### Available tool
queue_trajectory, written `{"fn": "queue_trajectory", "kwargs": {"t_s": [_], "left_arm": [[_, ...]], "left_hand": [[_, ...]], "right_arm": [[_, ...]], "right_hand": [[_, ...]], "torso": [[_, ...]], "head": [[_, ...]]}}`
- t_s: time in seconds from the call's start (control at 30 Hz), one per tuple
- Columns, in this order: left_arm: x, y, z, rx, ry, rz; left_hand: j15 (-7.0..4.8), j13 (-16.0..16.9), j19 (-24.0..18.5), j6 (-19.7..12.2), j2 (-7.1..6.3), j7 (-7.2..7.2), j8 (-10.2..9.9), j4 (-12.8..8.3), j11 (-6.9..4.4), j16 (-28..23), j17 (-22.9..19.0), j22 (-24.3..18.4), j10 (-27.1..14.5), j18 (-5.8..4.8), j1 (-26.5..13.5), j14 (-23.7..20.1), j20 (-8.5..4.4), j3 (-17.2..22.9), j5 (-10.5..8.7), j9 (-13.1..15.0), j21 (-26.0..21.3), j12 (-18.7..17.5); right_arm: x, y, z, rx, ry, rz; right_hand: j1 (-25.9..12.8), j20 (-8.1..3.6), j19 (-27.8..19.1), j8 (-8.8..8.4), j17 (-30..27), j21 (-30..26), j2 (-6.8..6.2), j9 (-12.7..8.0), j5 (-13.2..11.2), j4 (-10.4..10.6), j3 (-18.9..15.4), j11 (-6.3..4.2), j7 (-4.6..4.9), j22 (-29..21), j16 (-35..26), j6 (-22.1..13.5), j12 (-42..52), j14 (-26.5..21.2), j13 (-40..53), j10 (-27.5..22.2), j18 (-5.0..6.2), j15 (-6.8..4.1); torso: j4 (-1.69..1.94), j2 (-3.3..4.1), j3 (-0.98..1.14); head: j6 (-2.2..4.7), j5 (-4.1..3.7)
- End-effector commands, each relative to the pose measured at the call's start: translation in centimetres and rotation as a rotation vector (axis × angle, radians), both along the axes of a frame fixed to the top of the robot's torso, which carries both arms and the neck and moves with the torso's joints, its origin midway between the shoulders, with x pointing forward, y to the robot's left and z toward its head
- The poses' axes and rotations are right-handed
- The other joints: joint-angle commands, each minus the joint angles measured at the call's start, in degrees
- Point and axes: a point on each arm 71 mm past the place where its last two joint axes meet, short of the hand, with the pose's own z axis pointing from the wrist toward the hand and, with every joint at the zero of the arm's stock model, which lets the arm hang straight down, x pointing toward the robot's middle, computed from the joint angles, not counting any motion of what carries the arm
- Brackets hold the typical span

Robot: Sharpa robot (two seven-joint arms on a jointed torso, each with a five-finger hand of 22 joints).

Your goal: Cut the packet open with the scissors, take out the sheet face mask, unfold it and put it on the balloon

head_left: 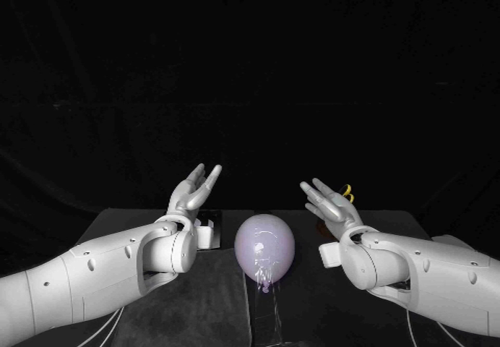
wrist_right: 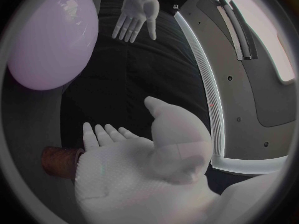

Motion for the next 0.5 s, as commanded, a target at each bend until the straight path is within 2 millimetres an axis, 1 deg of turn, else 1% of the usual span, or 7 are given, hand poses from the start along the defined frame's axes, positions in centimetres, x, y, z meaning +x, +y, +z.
{"fn": "queue_trajectory", "kwargs": {"t_s": [0.03,0.2,0.27,0.3,0.37,0.43,0.5], "left_arm": [[0.1,-0.6,0.6,-0.064,-0.051,-0.078],[0.1,-0.6,0.6,-0.064,-0.051,-0.078],[0.1,-0.6,0.6,-0.064,-0.051,-0.078],[0.1,-0.6,0.6,-0.064,-0.051,-0.078],[0.2,1.2,0.5,-0.059,-0.045,-0.072],[0.2,1.5,0.5,-0.054,-0.045,-0.076],[0.2,1.7,0.5,-0.049,-0.046,-0.084]], "left_hand": [[1.48,0.17,0.24,1.01,0.05,4.19,0.72,0.85,0.82,0.52,0.38,0.16,0.7,0.86,3.15,0.68,1.19,-0.08,0.38,0.35,0.42,0.34],[4.03,0.9,2.62,4.42,-0.14,5.57,2.5,0.77,2.31,2.22,2.05,0.74,4.68,-0.32,4.97,4.74,1.19,-0.16,0.44,1.79,1.4,1.45],[4.28,2.54,11.08,9.46,-0.43,7.12,5.14,0.64,3.8,6.68,5.22,2.8,14.38,-2.32,7.15,14.27,1.31,-0.16,0.49,3.7,4.98,4.59],[5.19,3.0,13.07,10.76,-0.48,6.84,5.82,0.62,4.75,7.49,5.75,3.27,17.44,-2.05,7.64,16.03,1.01,-0.22,0.47,4.18,5.89,5.59],[4.09,4.01,20.56,16.05,-0.66,7.75,8.58,0.47,6.26,11.05,8.06,5.0,25.65,-1.17,9.4,23.58,0.99,-0.36,0.52,5.98,9.29,8.26],[2.8,4.24,28.32,20.72,-0.74,7.15,10.85,0.53,6.34,15.8,10.81,6.61,33.11,-0.46,11.52,33.82,1.04,-0.76,0.48,7.46,13.02,9.8],[2.13,4.28,30.83,25.45,-0.74,7.53,13.12,0.46,5.92,16.74,11.28,6.95,38.71,-0.08,13.03,36.34,1.01,-1.04,0.45,8.89,14.23,10.75]], "right_arm": [[-0.2,1.0,0.1,0.033,0.012,0.203],[-0.1,0.9,-0.1,0.03,0.024,0.255],[-0.1,0.9,-0.1,0.029,0.026,0.265],[-0.1,0.9,-0.1,0.029,0.027,0.267],[1.1,-1.2,0.8,-0.062,-0.078,0.138],[1.4,-1.6,1.1,-0.09,-0.099,0.124],[1.6,-1.9,1.3,-0.11,-0.114,0.116]], "right_hand": [[7.69,1.09,1.8,2.13,1.0,1.13,-1.1,1.72,-6.67,-4.59,2.69,0.87,10.06,0.48,1.32,3.54,1.23,3.22,0.65,3.96,-0.02,0.95],[12.18,0.89,6.4,5.79,3.21,3.22,-2.83,4.35,-7.62,-8.33,3.81,1.19,10.03,1.48,4.43,9.87,3.43,11.66,1.74,13.28,0.69,1.23],[13.49,0.7,8.88,7.61,4.23,4.34,-3.37,5.54,-7.7,-9.43,4.11,1.53,10.05,2.01,6.14,13.14,4.91,15.96,2.36,18.83,1.31,1.48],[14.07,0.81,10.09,8.41,4.56,4.89,-3.54,6.06,-7.76,-9.89,4.26,1.53,9.95,2.25,6.74,14.7,5.53,17.64,2.56,21.69,1.62,1.59],[15.18,0.77,14.44,10.91,5.81,6.85,-4.07,7.61,-7.76,-10.88,4.55,0.96,9.9,3.14,9.03,19.52,7.25,23.55,3.12,29.03,2.43,0.82],[16.12,0.71,20.22,13.36,7.26,9.47,-4.55,9.05,-7.58,-11.78,4.92,0.19,9.83,4.28,11.8,24.59,8.92,30.81,3.56,36.76,3.33,-0.23],[16.48,0.76,24.59,14.52,7.93,11.34,-4.78,9.7,-7.37,-12.19,5.28,-0.18,9.7,5.01,13.21,27.7,9.37,35.28,3.45,41.52,4.07,-0.79]], "torso": [[0.0,0.0,0.0],[0.0,0.0,0.0],[0.0,0.0,0.0],[0.0,0.0,0.0],[-0.15,0.0,-0.12],[-0.15,0.0,-0.06],[-0.17,0.0,-0.02]], "head": [[0.0,0.0],[0.0,0.0],[0.0,0.0],[0.0,0.0],[-0.34,-0.45],[-0.4,-0.51],[-0.44,-0.56]]}}
